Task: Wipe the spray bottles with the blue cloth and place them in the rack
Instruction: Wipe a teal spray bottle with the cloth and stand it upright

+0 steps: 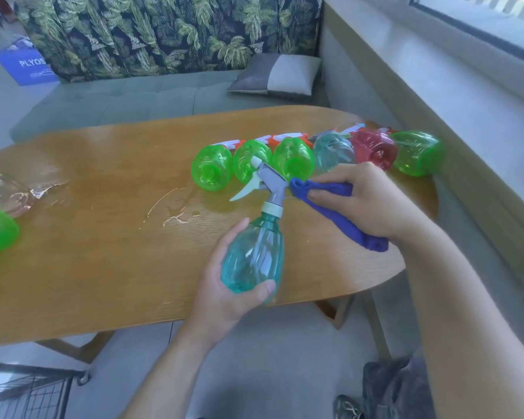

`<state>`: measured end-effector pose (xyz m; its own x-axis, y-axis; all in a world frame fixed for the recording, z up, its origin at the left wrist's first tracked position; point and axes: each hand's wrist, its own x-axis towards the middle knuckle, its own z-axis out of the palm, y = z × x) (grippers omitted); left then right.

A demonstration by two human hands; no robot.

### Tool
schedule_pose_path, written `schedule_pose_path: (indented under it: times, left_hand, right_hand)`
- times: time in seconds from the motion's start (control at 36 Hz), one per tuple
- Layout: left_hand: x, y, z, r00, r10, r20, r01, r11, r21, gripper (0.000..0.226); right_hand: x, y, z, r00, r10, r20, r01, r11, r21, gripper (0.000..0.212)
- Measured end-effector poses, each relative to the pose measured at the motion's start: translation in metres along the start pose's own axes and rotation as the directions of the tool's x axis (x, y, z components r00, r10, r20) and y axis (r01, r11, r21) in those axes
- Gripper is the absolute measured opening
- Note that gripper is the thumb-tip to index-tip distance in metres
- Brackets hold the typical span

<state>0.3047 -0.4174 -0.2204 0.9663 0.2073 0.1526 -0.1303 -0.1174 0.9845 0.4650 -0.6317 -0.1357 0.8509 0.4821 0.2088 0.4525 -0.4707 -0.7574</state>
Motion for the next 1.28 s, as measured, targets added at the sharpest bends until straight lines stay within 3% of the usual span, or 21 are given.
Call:
schedule_pose_path:
  times: [0.08,0.17,0.42,0.56,0.61,0.67,0.72,0.78,0.86,1.03,1.17,1.28]
  left_hand:
    - [0.000,0.000,0.000,1.000,0.009,0.023,-0.010,1.000,0.022,0.092]
    - [0.001,-0.001,-0.001,0.998,0.026,0.054,-0.028,0.998,0.054,0.092]
    - [0.002,-0.006,-0.003,1.000,-0.003,0.026,0.002,0.999,0.044,0.095]
    - [0.004,-0.004,-0.002,1.000,-0.010,0.006,0.010,0.999,0.047,0.093]
    - [0.004,-0.004,-0.003,1.000,-0.013,0.009,0.013,0.999,0.052,0.093]
    - [0.003,-0.005,-0.003,1.000,-0.015,0.013,0.014,0.998,0.056,0.093]
    - [0.002,-0.005,-0.002,1.000,-0.008,0.019,0.007,0.998,0.062,0.094]
    - [0.002,-0.004,0.000,1.000,0.003,0.027,-0.006,0.997,0.076,0.094]
    - [0.002,-0.004,0.001,0.999,0.019,0.043,-0.023,0.994,0.106,0.092]
    - [0.002,-0.004,0.000,0.999,0.006,0.031,-0.009,0.994,0.107,0.091]
    - [0.002,-0.001,0.000,1.000,-0.015,0.018,0.014,0.996,0.086,0.090]
    - [0.002,-0.002,0.000,1.000,-0.020,0.017,0.019,0.998,0.056,0.089]
  right_hand:
    - [0.003,-0.009,0.007,0.979,-0.049,-0.197,0.070,0.992,0.102,0.009]
    - [0.006,-0.022,0.025,0.965,-0.096,-0.244,0.126,0.986,0.112,0.014]
    - [0.004,-0.007,0.030,0.989,-0.020,-0.146,0.023,1.000,0.019,0.016]
    - [-0.002,0.009,0.012,0.998,-0.017,-0.057,0.004,0.973,-0.231,0.017]
    - [-0.003,0.007,0.014,0.974,-0.074,-0.212,-0.005,0.938,-0.347,0.020]
    - [-0.004,-0.003,0.022,0.899,-0.162,-0.407,0.018,0.942,-0.335,0.024]
    - [-0.002,-0.016,0.032,0.827,-0.271,-0.493,0.103,0.934,-0.342,0.025]
    - [0.000,-0.024,0.043,0.794,-0.355,-0.494,0.186,0.915,-0.358,0.024]
    - [0.003,-0.029,0.056,0.802,-0.399,-0.444,0.251,0.900,-0.355,0.024]
    - [0.008,-0.026,0.060,0.795,-0.319,-0.515,0.140,0.924,-0.356,0.026]
    - [0.007,-0.025,0.063,0.825,-0.351,-0.443,0.225,0.923,-0.312,0.025]
    - [0.004,-0.018,0.058,0.812,-0.289,-0.507,0.099,0.925,-0.368,0.025]
